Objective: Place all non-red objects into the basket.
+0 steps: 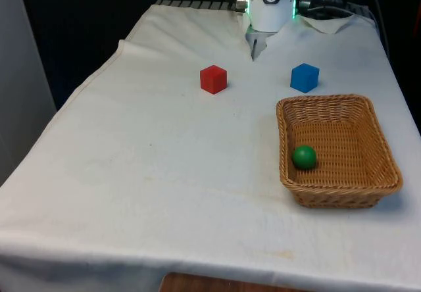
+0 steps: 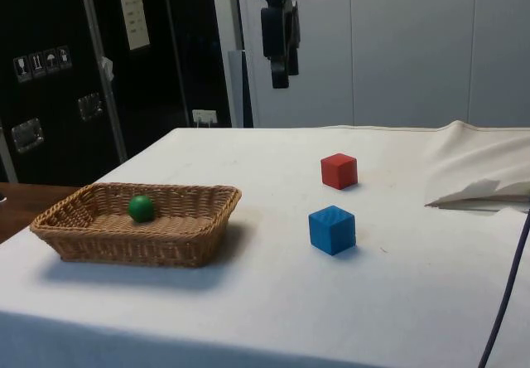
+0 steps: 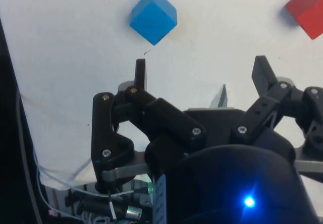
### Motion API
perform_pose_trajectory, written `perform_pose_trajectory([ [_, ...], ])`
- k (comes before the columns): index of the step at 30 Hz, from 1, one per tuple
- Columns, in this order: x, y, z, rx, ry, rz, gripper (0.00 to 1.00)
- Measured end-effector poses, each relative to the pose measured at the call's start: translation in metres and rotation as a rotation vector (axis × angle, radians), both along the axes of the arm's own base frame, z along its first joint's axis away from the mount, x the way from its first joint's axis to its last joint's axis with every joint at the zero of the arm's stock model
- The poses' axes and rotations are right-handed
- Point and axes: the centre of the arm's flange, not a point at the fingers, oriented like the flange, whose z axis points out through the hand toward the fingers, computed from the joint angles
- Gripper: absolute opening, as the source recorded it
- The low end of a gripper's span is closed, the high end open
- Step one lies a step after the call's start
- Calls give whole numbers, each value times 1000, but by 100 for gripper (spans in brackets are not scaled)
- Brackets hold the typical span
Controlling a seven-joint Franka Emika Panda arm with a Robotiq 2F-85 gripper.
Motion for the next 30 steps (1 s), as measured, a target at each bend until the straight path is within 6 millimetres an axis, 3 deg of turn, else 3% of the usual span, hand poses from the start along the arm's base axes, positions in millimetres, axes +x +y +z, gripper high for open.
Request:
perform_pose_trajectory([
  [30, -41, 13, -26, -10, 41, -140, 100],
])
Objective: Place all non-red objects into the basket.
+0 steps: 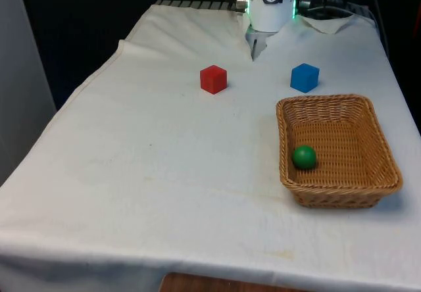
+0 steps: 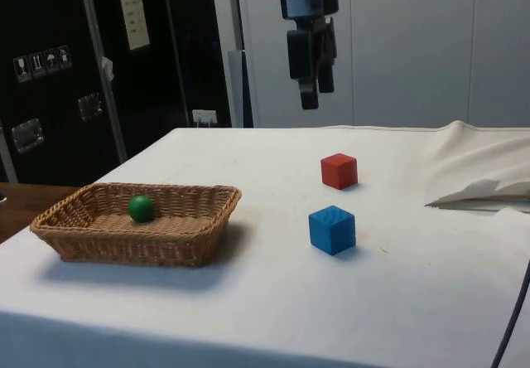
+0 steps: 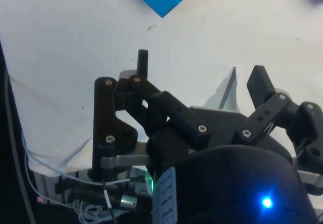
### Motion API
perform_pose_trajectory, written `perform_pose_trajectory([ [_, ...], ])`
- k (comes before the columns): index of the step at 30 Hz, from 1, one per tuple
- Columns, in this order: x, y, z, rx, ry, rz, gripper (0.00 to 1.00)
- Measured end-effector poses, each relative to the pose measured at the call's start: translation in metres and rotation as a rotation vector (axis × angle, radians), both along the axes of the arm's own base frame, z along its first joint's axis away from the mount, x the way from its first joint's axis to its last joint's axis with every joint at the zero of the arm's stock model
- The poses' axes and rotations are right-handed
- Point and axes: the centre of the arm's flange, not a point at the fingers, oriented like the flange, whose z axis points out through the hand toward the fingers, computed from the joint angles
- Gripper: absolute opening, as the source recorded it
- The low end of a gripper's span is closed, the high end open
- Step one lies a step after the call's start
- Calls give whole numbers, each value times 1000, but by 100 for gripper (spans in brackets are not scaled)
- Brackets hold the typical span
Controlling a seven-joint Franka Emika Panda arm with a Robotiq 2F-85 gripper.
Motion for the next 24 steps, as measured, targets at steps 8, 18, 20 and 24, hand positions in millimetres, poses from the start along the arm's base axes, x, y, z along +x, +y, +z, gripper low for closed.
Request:
perform_pose_trajectory([
  [8, -9, 8, -9, 2, -13, -31, 100],
  [18, -22, 19, -28, 25, -44, -65, 100],
  [20, -23, 19, -30, 26, -47, -69, 100],
  [24, -30, 23, -40, 33, -52, -83, 100],
])
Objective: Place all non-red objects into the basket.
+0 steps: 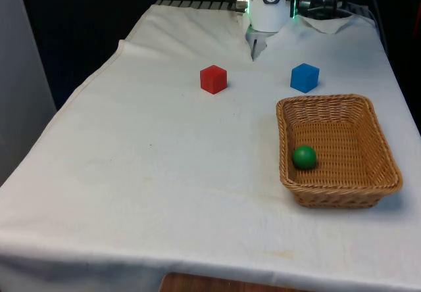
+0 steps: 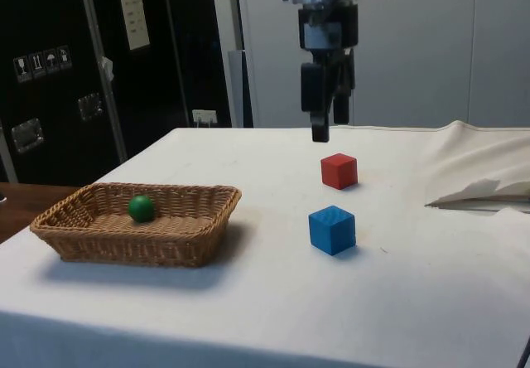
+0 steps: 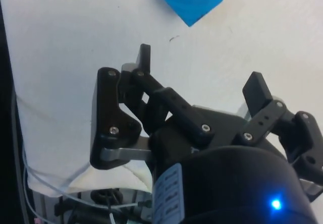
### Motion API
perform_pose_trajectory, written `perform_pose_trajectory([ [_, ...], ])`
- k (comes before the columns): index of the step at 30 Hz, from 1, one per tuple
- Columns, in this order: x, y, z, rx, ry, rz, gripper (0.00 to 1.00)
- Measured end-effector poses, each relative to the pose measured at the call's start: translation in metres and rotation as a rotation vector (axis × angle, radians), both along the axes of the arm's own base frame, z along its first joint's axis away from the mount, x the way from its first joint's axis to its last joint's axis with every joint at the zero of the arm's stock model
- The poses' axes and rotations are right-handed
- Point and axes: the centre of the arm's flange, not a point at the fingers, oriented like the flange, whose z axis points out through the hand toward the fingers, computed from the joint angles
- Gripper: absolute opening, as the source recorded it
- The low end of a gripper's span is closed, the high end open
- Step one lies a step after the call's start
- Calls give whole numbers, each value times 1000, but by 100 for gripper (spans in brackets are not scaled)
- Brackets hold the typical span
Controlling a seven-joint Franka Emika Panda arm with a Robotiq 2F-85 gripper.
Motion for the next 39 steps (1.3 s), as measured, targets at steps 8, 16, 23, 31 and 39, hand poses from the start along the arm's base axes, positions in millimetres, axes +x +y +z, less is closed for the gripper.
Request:
perform_pose_trajectory([
  [8, -7, 3, -23, 5, -4, -43, 100],
  [16, -4, 2, -47, 14, 8, -97, 100],
  [23, -5, 0, -66, 24, 19, -138, 100],
  [31, -4, -1, -92, 14, 26, -205, 100],
  [39, -4, 0, -107, 8, 25, -250, 100],
])
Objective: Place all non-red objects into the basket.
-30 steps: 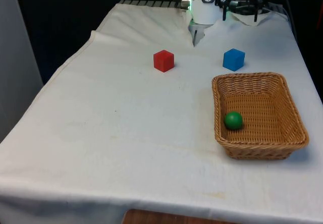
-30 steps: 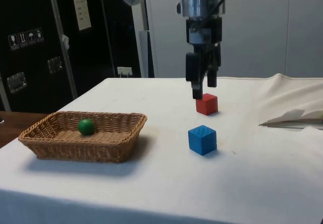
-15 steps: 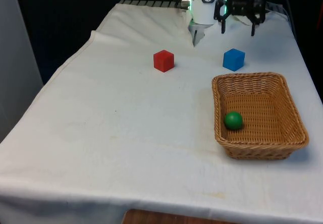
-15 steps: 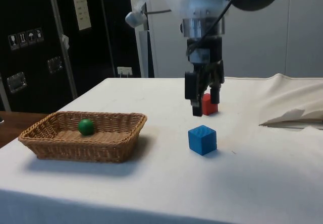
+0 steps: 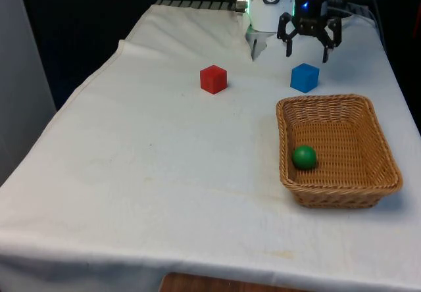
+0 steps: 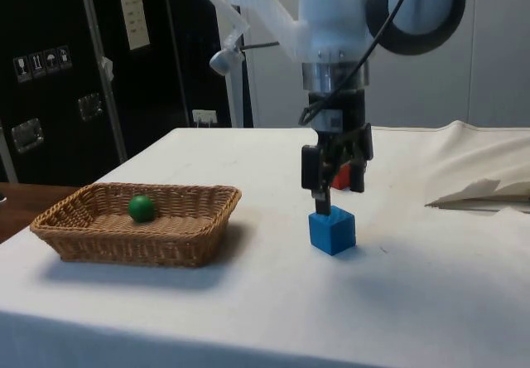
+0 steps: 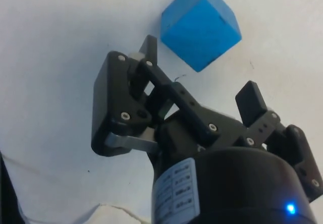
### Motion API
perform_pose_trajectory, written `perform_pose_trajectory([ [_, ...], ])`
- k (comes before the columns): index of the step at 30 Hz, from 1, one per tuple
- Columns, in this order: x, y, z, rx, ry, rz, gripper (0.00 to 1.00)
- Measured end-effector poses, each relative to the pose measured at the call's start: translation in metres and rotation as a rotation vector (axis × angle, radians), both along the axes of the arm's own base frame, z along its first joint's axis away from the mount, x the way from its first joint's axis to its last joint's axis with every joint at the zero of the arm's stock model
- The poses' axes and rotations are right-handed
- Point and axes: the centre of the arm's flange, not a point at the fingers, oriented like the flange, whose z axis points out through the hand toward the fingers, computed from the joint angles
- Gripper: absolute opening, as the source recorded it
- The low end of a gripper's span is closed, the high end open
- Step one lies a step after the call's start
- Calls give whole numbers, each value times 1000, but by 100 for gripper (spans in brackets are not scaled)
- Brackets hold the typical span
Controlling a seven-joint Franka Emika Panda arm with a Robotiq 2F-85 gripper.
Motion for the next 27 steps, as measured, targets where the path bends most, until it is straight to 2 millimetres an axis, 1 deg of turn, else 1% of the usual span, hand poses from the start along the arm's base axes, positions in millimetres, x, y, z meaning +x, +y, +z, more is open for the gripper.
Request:
perform_pose_trajectory([
  [3, 0, 1, -8, -3, -2, -25, 100],
  [9, 0, 1, -16, -6, 2, -61, 100],
  [16, 5, 0, -22, -10, 11, -94, 100],
  [23, 14, 0, -36, -18, 21, -130, 100],
  [27, 17, -1, -40, -20, 23, -137, 100],
])
